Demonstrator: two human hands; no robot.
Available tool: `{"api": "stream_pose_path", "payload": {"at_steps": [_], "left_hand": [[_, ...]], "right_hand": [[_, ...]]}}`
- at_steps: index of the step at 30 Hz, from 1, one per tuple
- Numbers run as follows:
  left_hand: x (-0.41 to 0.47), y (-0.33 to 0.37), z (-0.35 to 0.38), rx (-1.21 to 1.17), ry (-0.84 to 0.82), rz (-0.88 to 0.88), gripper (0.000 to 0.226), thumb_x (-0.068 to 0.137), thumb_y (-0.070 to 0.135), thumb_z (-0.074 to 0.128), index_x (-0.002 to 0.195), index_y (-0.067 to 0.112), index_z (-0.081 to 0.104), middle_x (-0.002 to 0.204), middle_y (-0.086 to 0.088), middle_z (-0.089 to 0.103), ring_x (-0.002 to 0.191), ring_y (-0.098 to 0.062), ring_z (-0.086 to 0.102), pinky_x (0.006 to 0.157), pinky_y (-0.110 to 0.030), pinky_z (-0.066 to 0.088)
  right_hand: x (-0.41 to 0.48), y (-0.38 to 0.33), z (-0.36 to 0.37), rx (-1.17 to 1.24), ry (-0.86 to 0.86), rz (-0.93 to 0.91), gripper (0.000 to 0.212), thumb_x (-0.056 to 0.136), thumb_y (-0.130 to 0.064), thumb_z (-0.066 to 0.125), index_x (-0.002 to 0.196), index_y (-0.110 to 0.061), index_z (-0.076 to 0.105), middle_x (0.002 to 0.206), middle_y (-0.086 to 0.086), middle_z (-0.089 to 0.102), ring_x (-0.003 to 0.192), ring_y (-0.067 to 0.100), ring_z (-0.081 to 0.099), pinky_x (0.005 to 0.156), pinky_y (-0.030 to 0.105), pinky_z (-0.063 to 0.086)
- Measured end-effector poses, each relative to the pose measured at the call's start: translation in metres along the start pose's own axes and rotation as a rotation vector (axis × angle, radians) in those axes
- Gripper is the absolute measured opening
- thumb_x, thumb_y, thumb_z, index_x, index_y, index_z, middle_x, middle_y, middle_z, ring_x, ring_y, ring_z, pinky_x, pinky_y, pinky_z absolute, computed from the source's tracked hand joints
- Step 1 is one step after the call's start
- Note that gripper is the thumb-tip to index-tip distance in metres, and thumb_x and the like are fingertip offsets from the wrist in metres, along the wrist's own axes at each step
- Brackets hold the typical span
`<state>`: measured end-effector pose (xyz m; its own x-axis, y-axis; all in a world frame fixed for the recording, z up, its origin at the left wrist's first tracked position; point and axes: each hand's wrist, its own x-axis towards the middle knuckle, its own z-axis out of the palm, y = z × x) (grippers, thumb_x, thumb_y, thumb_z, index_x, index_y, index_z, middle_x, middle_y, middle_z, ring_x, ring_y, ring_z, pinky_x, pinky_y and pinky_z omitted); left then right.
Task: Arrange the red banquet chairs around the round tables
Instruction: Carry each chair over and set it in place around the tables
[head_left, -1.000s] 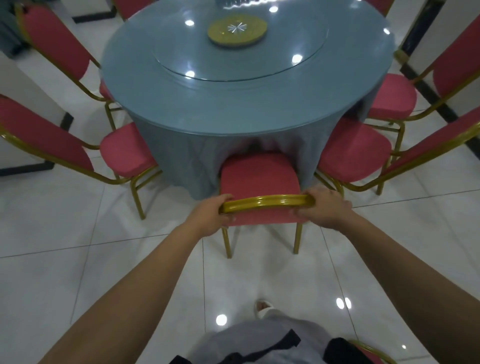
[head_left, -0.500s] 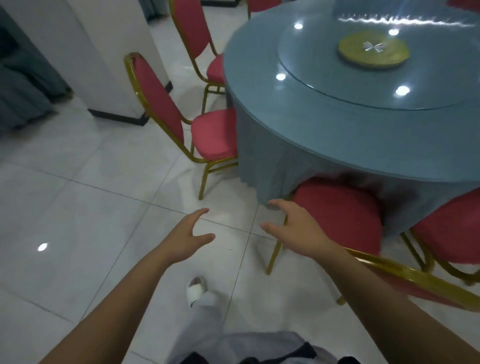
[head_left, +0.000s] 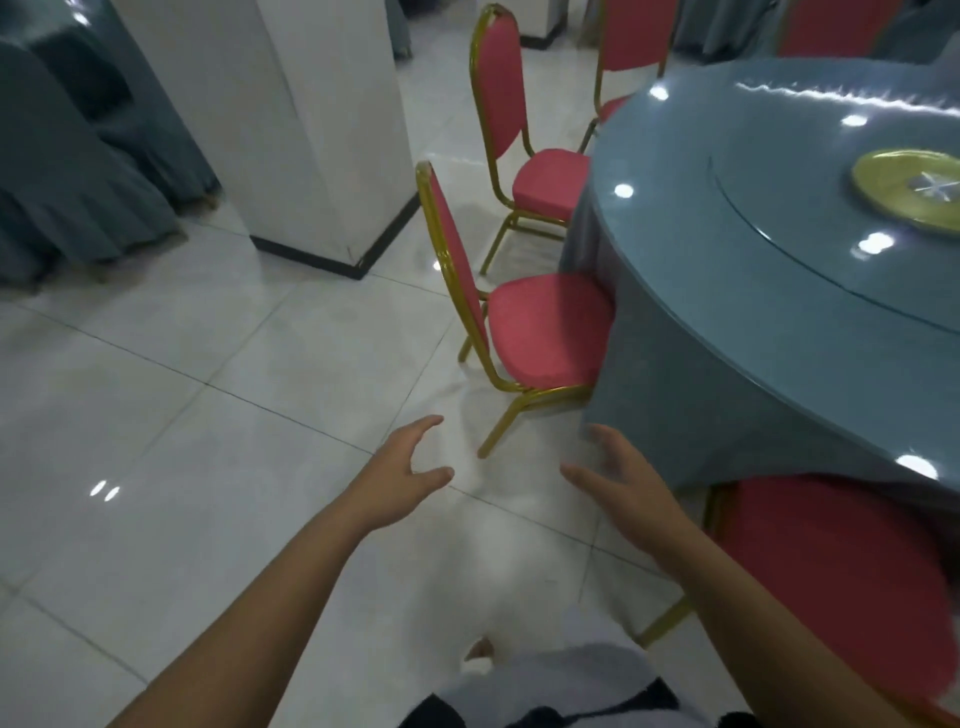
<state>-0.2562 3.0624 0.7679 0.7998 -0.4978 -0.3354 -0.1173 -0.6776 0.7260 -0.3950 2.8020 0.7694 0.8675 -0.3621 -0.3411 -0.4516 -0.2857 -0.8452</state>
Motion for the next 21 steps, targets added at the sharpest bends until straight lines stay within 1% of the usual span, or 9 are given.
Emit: {"api": "stream_pose_path", "payload": {"at_steps": [5, 8, 11, 13, 15, 17, 18, 19, 21], "left_hand": [[0.088, 0.002, -0.064, 0.006, 0.086, 0.032, 0.059, 0.091, 0.037, 0.064, 0.143, 0.042, 0.037, 0.151, 0.007, 0.037, 0.135, -0.014, 0.037, 0.099, -0.029, 0.034], [0.151, 0.006, -0.090, 0.017, 0.056, 0.081, 0.057, 0.094, 0.034, 0.060, 0.144, 0.042, 0.034, 0.153, 0.008, 0.033, 0.138, -0.014, 0.034, 0.103, -0.031, 0.034], [0.216, 0.013, -0.119, 0.056, 0.046, 0.093, 0.059, 0.096, 0.032, 0.058, 0.145, 0.043, 0.030, 0.156, 0.009, 0.028, 0.142, -0.015, 0.031, 0.107, -0.034, 0.033], [0.254, 0.016, -0.141, 0.079, 0.050, 0.062, 0.062, 0.095, 0.032, 0.059, 0.147, 0.044, 0.026, 0.158, 0.009, 0.026, 0.143, -0.017, 0.030, 0.109, -0.037, 0.034], [0.287, 0.018, -0.164, 0.110, 0.035, 0.046, 0.067, 0.094, 0.033, 0.060, 0.148, 0.045, 0.023, 0.159, 0.009, 0.024, 0.143, -0.017, 0.029, 0.109, -0.037, 0.034], [0.320, 0.017, -0.187, 0.160, 0.013, 0.070, 0.070, 0.093, 0.034, 0.062, 0.147, 0.047, 0.020, 0.158, 0.012, 0.022, 0.143, -0.015, 0.029, 0.108, -0.035, 0.033], [0.337, 0.016, -0.198, 0.189, 0.016, 0.084, 0.070, 0.093, 0.034, 0.062, 0.147, 0.048, 0.020, 0.158, 0.013, 0.022, 0.143, -0.014, 0.029, 0.108, -0.035, 0.032], [0.354, 0.013, -0.209, 0.216, 0.033, 0.096, 0.070, 0.093, 0.032, 0.061, 0.147, 0.048, 0.019, 0.158, 0.012, 0.023, 0.143, -0.015, 0.028, 0.108, -0.036, 0.032], [0.386, 0.009, -0.228, 0.242, 0.078, 0.097, 0.069, 0.095, 0.027, 0.060, 0.148, 0.046, 0.020, 0.158, 0.010, 0.023, 0.144, -0.017, 0.028, 0.110, -0.039, 0.032]], "right_hand": [[0.068, -0.028, 0.007, -0.008, 0.052, 0.036, 0.073, 0.081, -0.052, 0.073, 0.144, -0.032, 0.042, 0.147, -0.007, 0.043, 0.127, 0.014, 0.047, 0.099, 0.032, 0.041], [0.126, -0.038, 0.012, 0.049, 0.058, 0.046, 0.068, 0.076, -0.056, 0.075, 0.136, -0.039, 0.047, 0.141, -0.009, 0.047, 0.121, 0.015, 0.052, 0.096, 0.033, 0.044], [0.204, -0.059, 0.027, 0.087, 0.073, 0.046, 0.073, 0.078, -0.044, 0.079, 0.142, -0.033, 0.044, 0.137, -0.002, 0.052, 0.119, 0.019, 0.055, 0.088, 0.029, 0.046], [0.257, -0.084, 0.044, 0.136, 0.062, 0.045, 0.079, 0.078, -0.040, 0.080, 0.146, -0.029, 0.040, 0.139, -0.001, 0.050, 0.121, 0.017, 0.053, 0.087, 0.027, 0.044], [0.301, -0.115, 0.065, 0.176, 0.019, 0.038, 0.088, 0.075, -0.045, 0.081, 0.148, -0.032, 0.035, 0.142, -0.006, 0.044, 0.122, 0.011, 0.047, 0.088, 0.027, 0.044], [0.345, -0.150, 0.083, 0.165, -0.037, -0.013, 0.100, 0.065, -0.059, 0.079, 0.149, -0.037, 0.030, 0.136, -0.015, 0.042, 0.115, 0.002, 0.048, 0.083, 0.020, 0.044], [0.366, -0.166, 0.092, 0.148, -0.066, -0.038, 0.104, 0.062, -0.063, 0.078, 0.150, -0.037, 0.028, 0.137, -0.016, 0.042, 0.114, 0.000, 0.050, 0.084, 0.020, 0.046], [0.389, -0.181, 0.102, 0.134, -0.087, -0.049, 0.107, 0.062, -0.062, 0.079, 0.151, -0.035, 0.026, 0.142, -0.013, 0.042, 0.119, 0.005, 0.051, 0.090, 0.027, 0.049], [0.428, -0.207, 0.119, 0.108, -0.091, -0.012, 0.105, 0.069, -0.052, 0.082, 0.153, -0.030, 0.023, 0.149, -0.003, 0.041, 0.128, 0.021, 0.050, 0.100, 0.045, 0.050]]}}
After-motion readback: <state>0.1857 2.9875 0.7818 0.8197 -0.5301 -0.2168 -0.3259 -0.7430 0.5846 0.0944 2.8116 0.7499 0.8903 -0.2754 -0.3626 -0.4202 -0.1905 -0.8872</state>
